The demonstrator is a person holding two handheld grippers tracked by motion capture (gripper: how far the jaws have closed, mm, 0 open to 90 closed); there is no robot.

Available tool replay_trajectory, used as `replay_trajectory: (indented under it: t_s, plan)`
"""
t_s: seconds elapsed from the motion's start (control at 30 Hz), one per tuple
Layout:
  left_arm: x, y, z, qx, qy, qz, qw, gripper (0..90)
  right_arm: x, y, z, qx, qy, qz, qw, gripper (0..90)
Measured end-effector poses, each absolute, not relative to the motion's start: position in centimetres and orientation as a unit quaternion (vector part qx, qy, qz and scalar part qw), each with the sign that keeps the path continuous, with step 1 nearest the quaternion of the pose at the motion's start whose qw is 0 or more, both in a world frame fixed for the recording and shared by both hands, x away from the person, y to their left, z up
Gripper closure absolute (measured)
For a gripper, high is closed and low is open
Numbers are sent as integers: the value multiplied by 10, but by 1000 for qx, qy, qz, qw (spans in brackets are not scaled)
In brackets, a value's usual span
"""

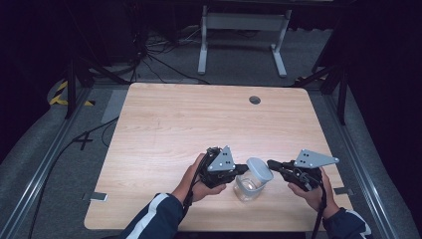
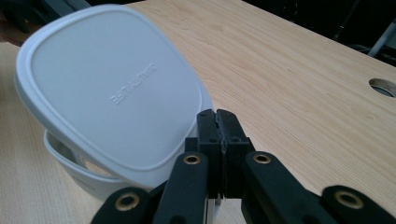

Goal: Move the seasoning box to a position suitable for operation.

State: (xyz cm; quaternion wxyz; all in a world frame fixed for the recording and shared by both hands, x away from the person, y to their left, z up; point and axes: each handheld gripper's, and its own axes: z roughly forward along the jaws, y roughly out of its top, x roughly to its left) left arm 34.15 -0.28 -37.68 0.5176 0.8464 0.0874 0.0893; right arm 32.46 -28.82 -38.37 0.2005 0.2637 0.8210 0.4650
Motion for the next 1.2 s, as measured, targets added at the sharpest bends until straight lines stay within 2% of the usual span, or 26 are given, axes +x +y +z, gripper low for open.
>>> replay_trajectory:
  t_s: [0.4, 0.9, 1.2]
  plan:
    - [347, -9, -362, 843, 80, 100, 523, 892, 321, -300, -382, 270, 819, 463, 205, 869]
    - [366, -38, -346, 855, 67, 109, 502, 871, 316, -343, -393, 296, 822, 432, 223, 813]
    - [371, -51, -346, 862, 61, 108, 492, 870, 316, -345, -397, 298, 826, 424, 220, 806]
